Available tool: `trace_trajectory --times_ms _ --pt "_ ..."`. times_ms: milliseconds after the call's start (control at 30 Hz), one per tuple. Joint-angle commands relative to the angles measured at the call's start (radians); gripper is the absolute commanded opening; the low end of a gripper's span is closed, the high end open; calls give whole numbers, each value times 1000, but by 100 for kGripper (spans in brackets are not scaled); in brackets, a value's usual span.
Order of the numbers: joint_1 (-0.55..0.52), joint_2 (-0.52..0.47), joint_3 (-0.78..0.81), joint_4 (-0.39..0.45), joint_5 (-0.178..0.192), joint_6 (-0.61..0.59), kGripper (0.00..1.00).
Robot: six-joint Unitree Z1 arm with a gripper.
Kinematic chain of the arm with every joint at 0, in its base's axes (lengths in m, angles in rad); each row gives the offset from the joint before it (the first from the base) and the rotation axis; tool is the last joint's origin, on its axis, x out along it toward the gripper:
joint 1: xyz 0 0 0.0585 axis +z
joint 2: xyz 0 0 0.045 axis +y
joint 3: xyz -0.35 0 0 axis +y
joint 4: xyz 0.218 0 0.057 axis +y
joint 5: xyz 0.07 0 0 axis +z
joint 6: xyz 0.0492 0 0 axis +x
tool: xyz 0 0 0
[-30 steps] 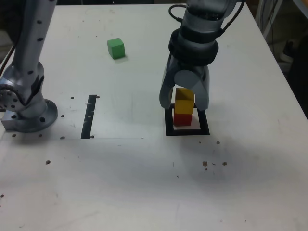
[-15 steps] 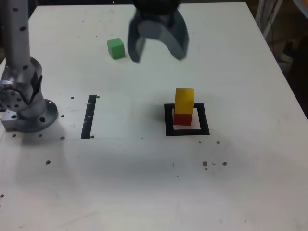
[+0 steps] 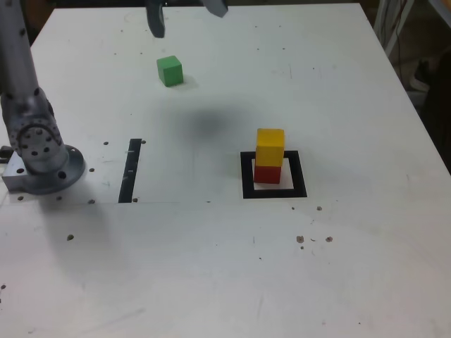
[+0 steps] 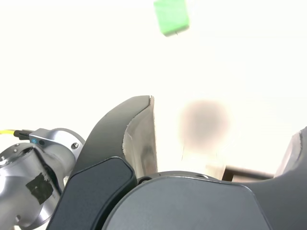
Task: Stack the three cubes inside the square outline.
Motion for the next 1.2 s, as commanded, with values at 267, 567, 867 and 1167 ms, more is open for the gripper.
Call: trace_trajectory --times_ms 267,567,867,1167 --pt "257 184 70 -116 -23 88 99" --pt "349 245 150 -282 -70 154 99" --pt "373 341 143 -302 -54 165 97" --pt "375 352 124 -307 -74 155 69"
